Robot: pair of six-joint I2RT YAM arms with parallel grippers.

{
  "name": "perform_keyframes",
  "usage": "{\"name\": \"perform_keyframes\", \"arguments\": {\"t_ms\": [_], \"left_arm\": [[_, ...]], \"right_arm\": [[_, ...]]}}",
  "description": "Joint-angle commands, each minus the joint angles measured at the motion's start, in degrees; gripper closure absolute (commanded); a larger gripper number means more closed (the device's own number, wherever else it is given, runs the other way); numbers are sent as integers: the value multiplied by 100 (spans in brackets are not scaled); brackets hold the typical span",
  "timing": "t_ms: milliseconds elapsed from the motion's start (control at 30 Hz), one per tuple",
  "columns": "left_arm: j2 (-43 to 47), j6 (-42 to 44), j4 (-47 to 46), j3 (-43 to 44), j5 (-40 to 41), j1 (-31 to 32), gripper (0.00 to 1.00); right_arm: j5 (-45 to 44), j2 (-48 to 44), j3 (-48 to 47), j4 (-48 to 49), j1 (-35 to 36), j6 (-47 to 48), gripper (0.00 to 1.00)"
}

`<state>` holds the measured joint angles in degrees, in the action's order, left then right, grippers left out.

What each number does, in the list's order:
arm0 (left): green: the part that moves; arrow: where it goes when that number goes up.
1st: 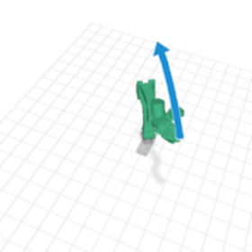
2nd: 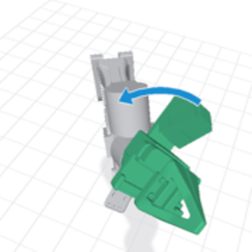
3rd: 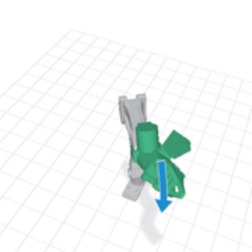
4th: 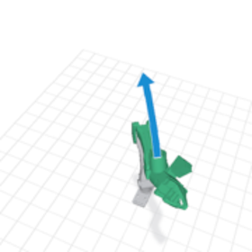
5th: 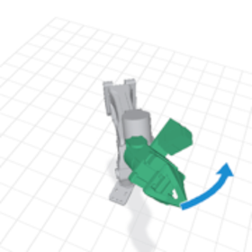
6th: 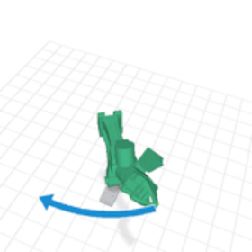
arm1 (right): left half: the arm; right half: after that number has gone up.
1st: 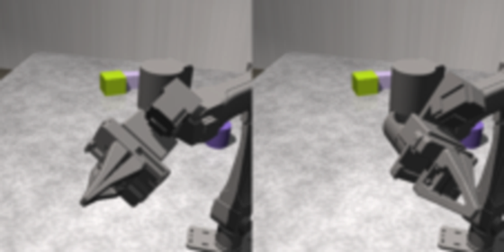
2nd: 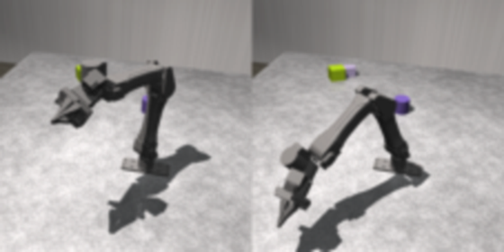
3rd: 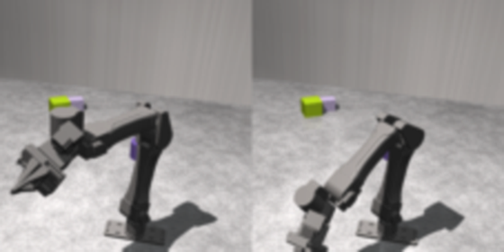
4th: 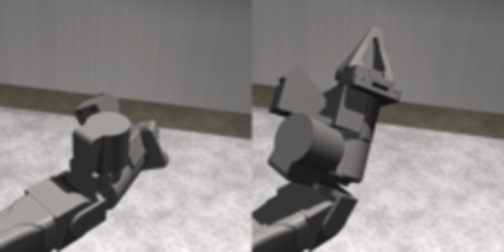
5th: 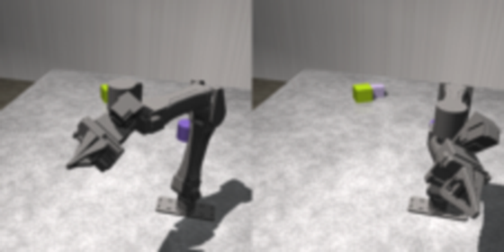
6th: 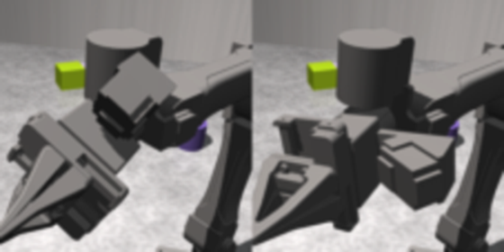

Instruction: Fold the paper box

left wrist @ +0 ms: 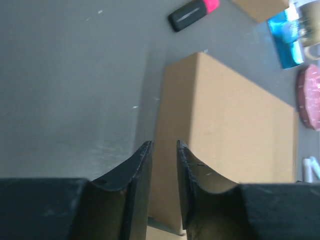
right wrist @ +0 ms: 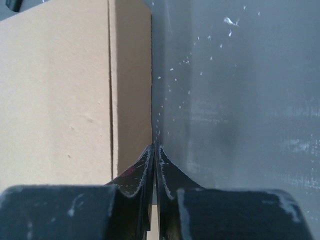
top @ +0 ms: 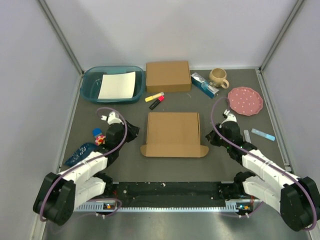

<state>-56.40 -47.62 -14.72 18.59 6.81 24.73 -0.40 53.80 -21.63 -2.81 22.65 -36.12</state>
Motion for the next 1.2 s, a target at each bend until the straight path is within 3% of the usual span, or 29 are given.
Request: {"name": "perform_keyframes", "arguments": {"t_ms": [0, 167, 533, 933, 1167], "left_arm": [[-327, -143, -311, -145, -495, -363, 73], [-915, -187, -804, -31, -1294, -443, 78], [-1250, -213, -1129, -127, -1858, -443, 85], [-1514, -354, -1718, -294, -2342, -434, 87], [-1014, -529, -1877, -435, -2755, -434, 88]], "right_arm": [[23, 25, 71, 237, -68, -27, 98], [233, 288, 53, 579, -103, -79, 100], [778, 711, 159, 1107, -103, -238, 100], [972, 412, 264, 1037, -103, -317, 100], [1095, -387, 151, 519, -103, -343, 100]]}}
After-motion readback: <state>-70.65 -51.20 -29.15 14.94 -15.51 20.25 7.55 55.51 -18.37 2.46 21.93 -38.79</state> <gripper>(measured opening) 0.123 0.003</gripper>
